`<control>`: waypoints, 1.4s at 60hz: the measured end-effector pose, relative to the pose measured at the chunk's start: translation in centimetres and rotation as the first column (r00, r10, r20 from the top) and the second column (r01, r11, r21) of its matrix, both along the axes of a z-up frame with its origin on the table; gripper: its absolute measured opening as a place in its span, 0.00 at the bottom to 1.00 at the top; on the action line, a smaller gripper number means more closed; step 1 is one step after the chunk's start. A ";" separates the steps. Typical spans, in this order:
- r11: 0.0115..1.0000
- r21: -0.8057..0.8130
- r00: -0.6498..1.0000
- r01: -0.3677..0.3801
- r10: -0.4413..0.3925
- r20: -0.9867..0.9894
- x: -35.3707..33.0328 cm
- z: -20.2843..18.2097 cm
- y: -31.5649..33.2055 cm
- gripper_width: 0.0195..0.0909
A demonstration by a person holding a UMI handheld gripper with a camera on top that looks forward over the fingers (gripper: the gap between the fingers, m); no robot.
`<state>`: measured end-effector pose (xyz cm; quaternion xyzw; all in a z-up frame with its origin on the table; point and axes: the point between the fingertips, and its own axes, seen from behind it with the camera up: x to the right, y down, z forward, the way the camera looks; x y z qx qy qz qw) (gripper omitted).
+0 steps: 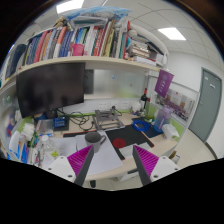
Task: Pour water
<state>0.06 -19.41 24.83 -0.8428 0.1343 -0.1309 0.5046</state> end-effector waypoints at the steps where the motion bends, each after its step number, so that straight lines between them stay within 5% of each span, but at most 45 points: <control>1: 1.000 -0.006 1.000 -0.015 0.015 -0.003 -0.8 0.0 0.0 0.85; 18: 0.940 0.077 0.935 -0.333 0.339 -0.100 -15.4 -9.7 2.7 0.85; 31: 0.892 0.081 0.894 -0.444 0.447 -0.026 -23.0 -14.2 7.7 0.86; 56: 0.908 0.213 0.926 -0.360 0.375 -0.035 -24.4 -16.1 17.3 0.84; 63: 0.913 0.233 0.939 -0.335 0.344 0.002 -23.1 -16.6 18.4 0.69; 68: 0.900 0.272 0.937 -0.339 0.348 0.017 -23.5 -16.3 19.2 0.48; 84: 0.852 0.308 0.901 -0.423 0.431 0.046 -24.6 -16.1 19.3 0.33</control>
